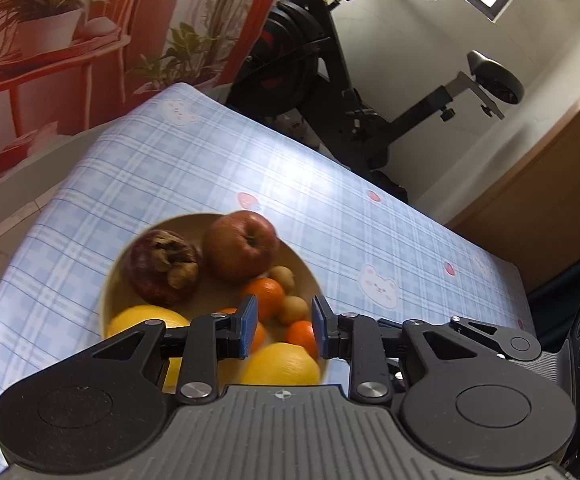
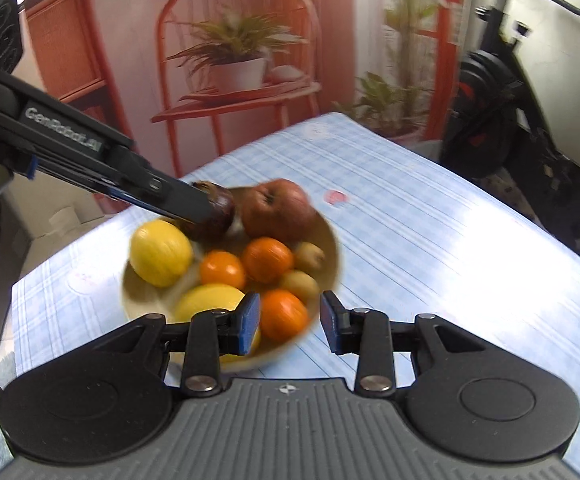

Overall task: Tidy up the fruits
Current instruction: 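Carry both mandarins onto the plate and open both grippers, then grasp the last orange mandarin with the left gripper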

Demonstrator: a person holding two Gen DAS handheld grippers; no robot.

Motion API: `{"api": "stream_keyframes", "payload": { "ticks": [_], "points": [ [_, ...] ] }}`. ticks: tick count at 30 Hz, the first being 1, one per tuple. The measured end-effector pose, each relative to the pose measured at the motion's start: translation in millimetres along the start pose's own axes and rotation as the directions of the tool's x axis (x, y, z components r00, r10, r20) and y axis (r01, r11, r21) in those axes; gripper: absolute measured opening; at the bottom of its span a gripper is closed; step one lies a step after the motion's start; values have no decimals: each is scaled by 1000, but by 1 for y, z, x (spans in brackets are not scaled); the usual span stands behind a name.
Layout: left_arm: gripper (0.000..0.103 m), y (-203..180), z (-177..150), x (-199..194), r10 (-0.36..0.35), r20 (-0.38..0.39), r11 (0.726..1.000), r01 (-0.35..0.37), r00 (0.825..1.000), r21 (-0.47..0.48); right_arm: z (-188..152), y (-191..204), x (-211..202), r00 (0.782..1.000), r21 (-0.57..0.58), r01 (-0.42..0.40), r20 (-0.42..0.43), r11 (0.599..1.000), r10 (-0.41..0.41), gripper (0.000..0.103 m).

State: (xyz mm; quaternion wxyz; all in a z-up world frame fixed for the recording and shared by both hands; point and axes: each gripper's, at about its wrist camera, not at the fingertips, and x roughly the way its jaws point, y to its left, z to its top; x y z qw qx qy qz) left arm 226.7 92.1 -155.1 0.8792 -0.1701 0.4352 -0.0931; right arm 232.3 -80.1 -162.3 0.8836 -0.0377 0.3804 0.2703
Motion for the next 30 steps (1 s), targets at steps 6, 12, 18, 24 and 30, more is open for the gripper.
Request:
{"api": "stream_keyframes", "payload": {
  "ticks": [6,12,18,24,30],
  "points": [
    [30,-35,-21,16,-13,-37,995,17,999,94,-35,-29,-34,998,111,64,3,992,-65,36],
    [31,-64,-37,31,-11,-83,980,27,997,197,-61,-37,-52,997,172,77,-9,982,-77,36],
    [31,-72,-45,44,-13,-123,974,41,992,225,-71,-26,-60,999,158,51,-2,986,-52,36],
    [30,-76,-53,60,-48,-180,975,85,982,207,-77,-28,-53,999,155,43,-30,987,-38,37],
    [30,-82,-53,73,-65,-207,974,108,976,201,-82,-35,-44,999,182,20,-54,983,-11,37]
  ]
}}
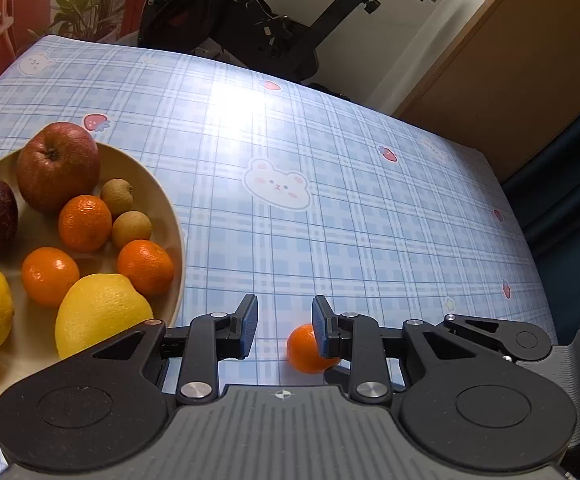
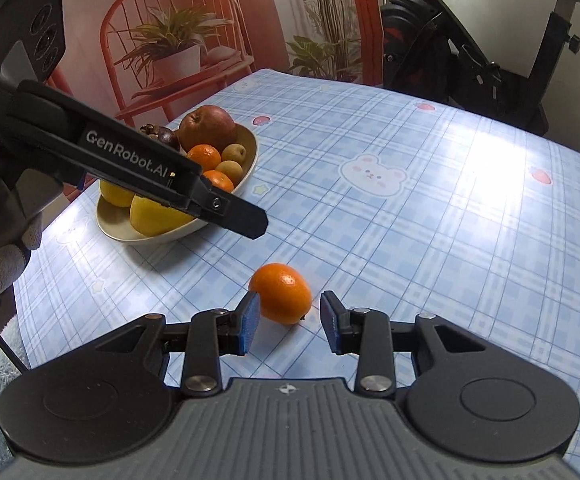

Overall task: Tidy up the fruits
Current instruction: 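Grasp the last orange mandarin with the left gripper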

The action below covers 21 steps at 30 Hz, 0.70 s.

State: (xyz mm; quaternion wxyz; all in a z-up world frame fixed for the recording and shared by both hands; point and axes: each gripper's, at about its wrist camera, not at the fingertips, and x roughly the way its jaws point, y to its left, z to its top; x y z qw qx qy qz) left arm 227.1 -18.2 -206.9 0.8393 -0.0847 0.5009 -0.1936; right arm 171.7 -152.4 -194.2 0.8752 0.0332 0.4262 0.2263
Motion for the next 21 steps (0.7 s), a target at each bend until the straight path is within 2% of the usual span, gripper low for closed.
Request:
{"api": "stream_keyframes", "payload": {
  "ticks": [9,16,21],
  "points": [
    [30,-7,-4,19,-47,-51,999,47,998,-5,-1,-4,11,998,34,-55,-32,998,56,37],
    [30,-8,-4,29,-52,-63,999,52,997,-12,3,-3,16,997,40,-66,-41,997,68,37],
    [30,0,-4,27,-88,-74,995,85,993,-47,3,-4,18,996,46,-75,-51,996,77,37]
  ]
}}
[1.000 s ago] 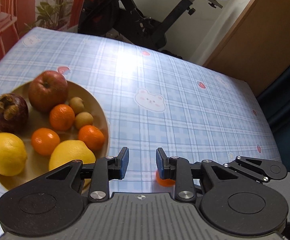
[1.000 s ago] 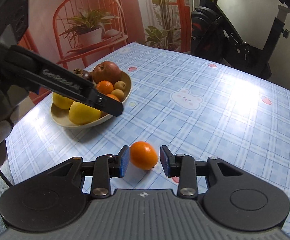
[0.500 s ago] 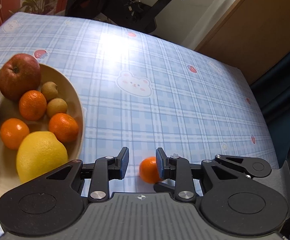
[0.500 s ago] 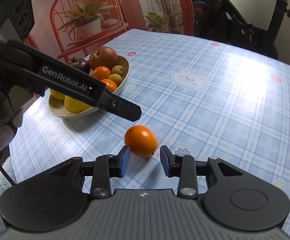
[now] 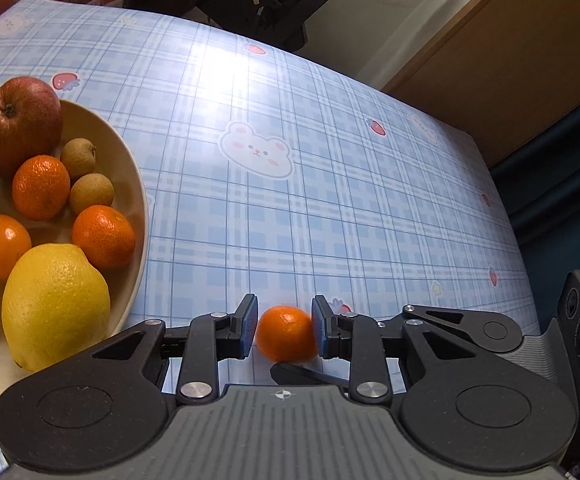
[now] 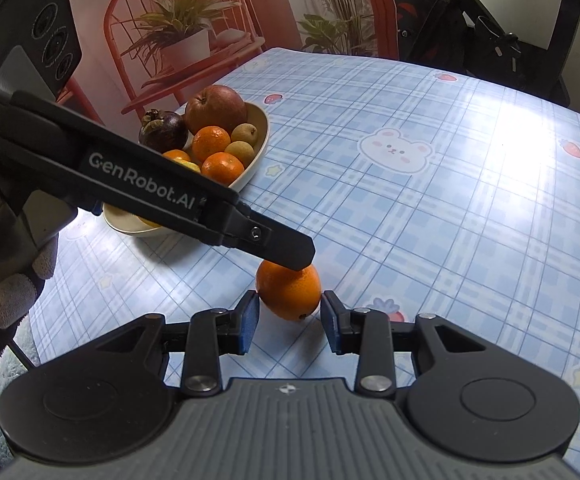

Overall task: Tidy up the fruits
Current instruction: 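Grasp the last orange mandarin with the left gripper, then carry the mandarin onto the plate and open the left gripper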

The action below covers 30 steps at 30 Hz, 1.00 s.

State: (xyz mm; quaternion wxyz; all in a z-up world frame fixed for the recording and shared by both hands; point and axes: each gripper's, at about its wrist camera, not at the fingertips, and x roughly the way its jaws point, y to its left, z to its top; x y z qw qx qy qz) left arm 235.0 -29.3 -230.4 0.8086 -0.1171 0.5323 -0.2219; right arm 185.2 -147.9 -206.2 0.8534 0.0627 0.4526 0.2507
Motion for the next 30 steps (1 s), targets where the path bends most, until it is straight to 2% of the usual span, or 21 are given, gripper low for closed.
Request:
{"api": "stream_keyframes", "payload": {
  "ticks": [14,22,30],
  "points": [
    [30,11,-7,-1,-13,-6,1000,13,1000,-15,0,2,-2,1000,30,-22,12,999,21,36],
    [30,16,5,-41,3,71,1000,-2,997,-11,30,25,-7,998,-54,-41,55,998,44,36],
    [30,57,15,-98,55,182,996,-42,982,-73,76,75,17,993,-199,-83,67,977,98,36]
  ]
}}
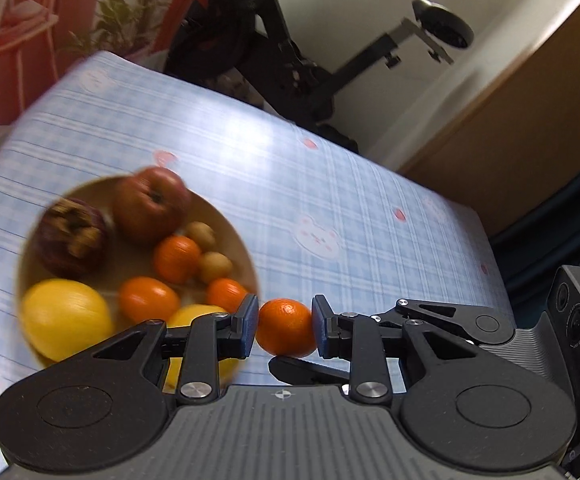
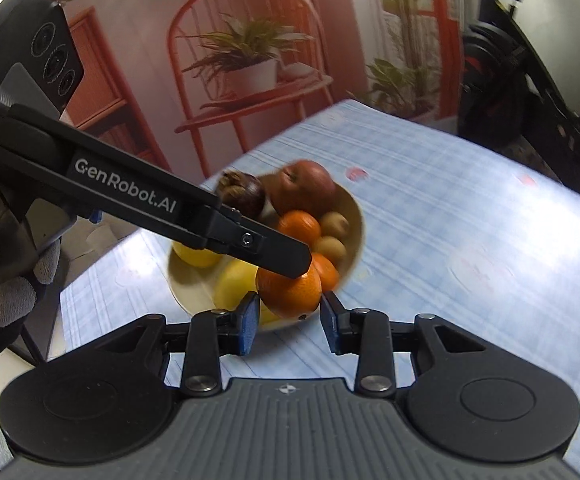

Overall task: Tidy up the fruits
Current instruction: 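Carry the mandarin onto the plate and open the left gripper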

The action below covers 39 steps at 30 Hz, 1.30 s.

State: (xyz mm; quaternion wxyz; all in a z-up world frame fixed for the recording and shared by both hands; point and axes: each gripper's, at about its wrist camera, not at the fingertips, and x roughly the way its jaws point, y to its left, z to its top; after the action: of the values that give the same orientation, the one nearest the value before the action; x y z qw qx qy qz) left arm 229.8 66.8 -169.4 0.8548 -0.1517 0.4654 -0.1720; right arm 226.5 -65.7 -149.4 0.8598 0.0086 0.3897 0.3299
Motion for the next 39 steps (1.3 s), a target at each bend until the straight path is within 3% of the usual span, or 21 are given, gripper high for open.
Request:
{"api": "stream_keyframes", "payload": {
  "ticks": [10,25,35,39],
  "points": [
    [30,61,16,-25,36,67,992,-28,997,-119,38,32,58,998,-132,-45,-57,990,38,36],
    [29,99,31,-5,8,82,980,8,997,-199,54,20,96,995,-125,-13,-97,992,1,36],
    [29,85,31,-10,61,96,985,-44,994,-169,44,15,69,997,-116,37,-64,993,-45,38],
    [29,63,26,-17,92,107,991,-80,990,-109,33,8,45,996,-83,83,-34,993,-86,38]
  ]
}}
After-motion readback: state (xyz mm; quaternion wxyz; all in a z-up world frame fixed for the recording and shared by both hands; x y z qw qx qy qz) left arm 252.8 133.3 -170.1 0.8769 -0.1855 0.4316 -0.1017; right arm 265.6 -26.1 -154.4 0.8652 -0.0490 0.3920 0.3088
